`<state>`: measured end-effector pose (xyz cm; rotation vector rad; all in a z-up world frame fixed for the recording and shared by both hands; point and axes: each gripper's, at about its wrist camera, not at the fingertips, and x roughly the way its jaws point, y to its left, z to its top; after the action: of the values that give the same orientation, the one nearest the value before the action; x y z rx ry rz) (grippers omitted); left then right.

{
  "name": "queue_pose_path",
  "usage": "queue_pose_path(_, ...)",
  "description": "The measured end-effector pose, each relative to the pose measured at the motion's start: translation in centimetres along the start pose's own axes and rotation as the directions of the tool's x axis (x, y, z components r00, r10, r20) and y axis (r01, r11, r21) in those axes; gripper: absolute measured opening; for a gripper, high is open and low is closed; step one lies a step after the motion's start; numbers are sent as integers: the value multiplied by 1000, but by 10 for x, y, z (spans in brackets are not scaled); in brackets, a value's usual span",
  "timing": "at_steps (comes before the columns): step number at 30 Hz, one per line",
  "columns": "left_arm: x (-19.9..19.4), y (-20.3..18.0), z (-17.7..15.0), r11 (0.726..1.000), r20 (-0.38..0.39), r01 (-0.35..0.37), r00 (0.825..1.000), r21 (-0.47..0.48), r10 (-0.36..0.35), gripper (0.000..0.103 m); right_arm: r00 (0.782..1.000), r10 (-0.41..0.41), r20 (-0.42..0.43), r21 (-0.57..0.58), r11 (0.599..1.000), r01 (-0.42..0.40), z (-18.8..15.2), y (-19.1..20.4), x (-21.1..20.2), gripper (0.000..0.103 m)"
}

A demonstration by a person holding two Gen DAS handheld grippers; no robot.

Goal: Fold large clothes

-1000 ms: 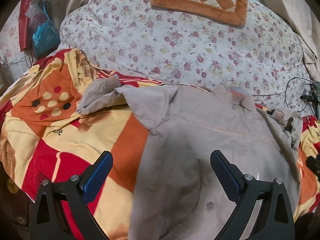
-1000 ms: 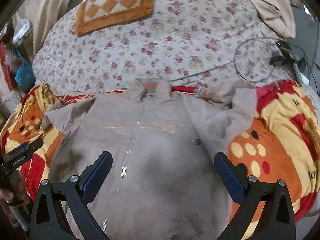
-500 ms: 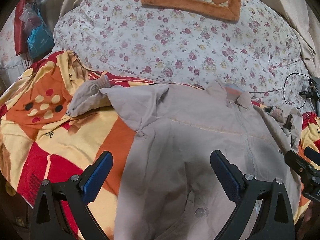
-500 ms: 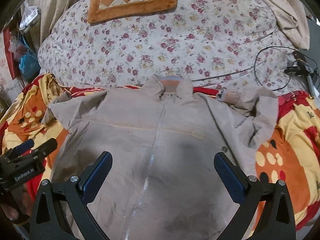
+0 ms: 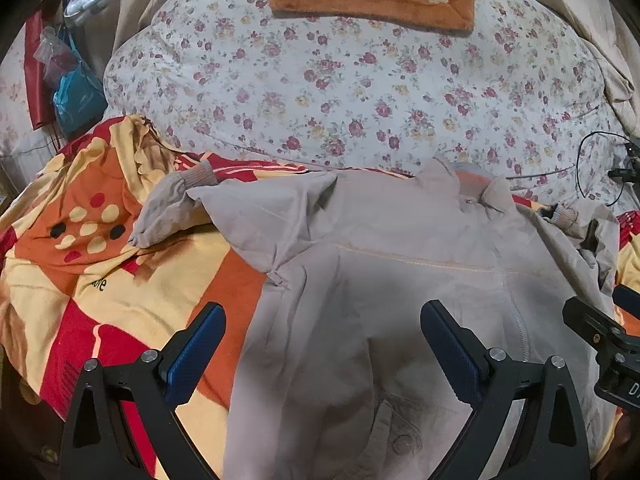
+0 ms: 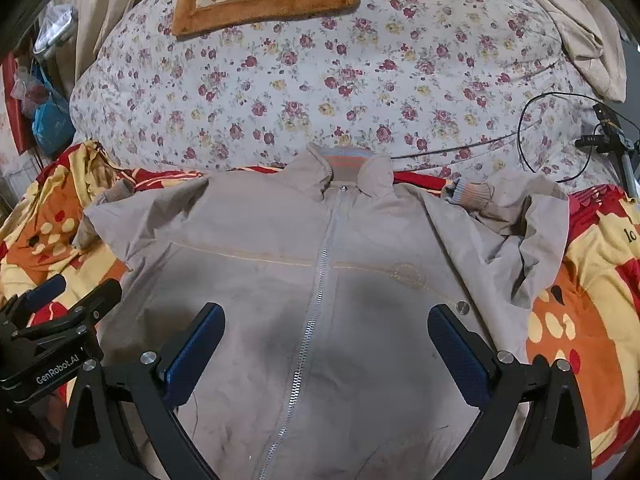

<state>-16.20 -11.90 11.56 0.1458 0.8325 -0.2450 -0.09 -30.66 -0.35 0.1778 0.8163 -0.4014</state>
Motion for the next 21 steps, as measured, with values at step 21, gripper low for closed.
queue_pose_path(21,25,-1,-1,1000,-21,-19,1000,-17,19,98,999,-32,-27,-8,999,32,-5,-3,21,102)
